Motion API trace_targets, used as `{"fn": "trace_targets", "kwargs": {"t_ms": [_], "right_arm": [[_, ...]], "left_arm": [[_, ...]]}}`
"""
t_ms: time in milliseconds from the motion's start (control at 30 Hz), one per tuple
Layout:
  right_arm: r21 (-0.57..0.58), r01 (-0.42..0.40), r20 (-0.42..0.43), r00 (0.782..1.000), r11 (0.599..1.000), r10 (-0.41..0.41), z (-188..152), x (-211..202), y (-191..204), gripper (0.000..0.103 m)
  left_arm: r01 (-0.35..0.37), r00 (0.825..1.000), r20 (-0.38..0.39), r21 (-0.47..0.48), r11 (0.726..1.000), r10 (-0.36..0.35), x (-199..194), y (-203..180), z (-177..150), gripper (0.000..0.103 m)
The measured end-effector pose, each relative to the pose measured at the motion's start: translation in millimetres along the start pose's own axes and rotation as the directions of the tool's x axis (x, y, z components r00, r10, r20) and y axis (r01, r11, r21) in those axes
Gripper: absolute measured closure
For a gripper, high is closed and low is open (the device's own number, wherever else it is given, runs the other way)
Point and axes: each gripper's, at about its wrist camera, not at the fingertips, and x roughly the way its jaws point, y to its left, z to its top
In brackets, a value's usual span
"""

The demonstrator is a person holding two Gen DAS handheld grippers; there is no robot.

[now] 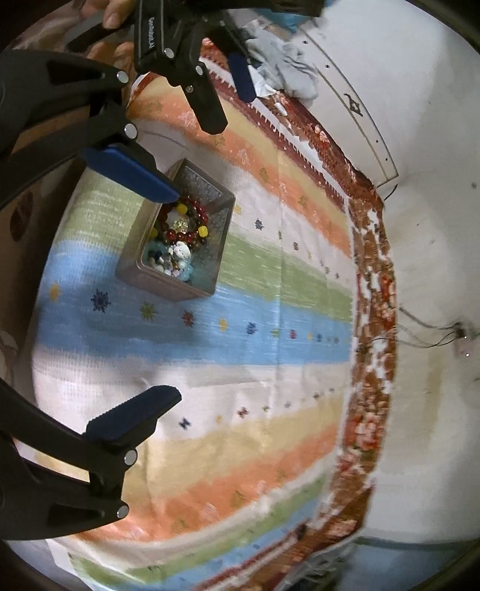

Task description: Organize jewelry

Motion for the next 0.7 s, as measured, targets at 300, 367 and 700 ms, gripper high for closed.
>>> {"fn": "trace_targets", "kwargs": {"t_ms": [300, 367, 700], "right_arm": [[-0.006, -0.024, 0.086, 0.996, 1.0, 0.024, -10.3, -24.8, 1.5, 0.005], [0.007, -0.036, 0.102, 0.994, 0.999, 0.035, -12.5, -29.6, 1.1, 0.005], [-0.031, -0.015, 0.18, 0.983, 0.999, 0.02, -26.5, -49.6, 5.9, 0.005]], "left_arm": [[-0.033, 0.994, 0.109, 0.06, 0.998, 0.026, -27.5, -16.6, -12.1, 0.006], [-0.037, 0.992, 0.124, 0.063, 0.997, 0.029, -31.2, -19.1, -13.1, 0.006], [-0.048, 0.984, 0.172, 0.053, 0.997, 0.038, -44.2, -23.4, -23.2, 0.006]]}}
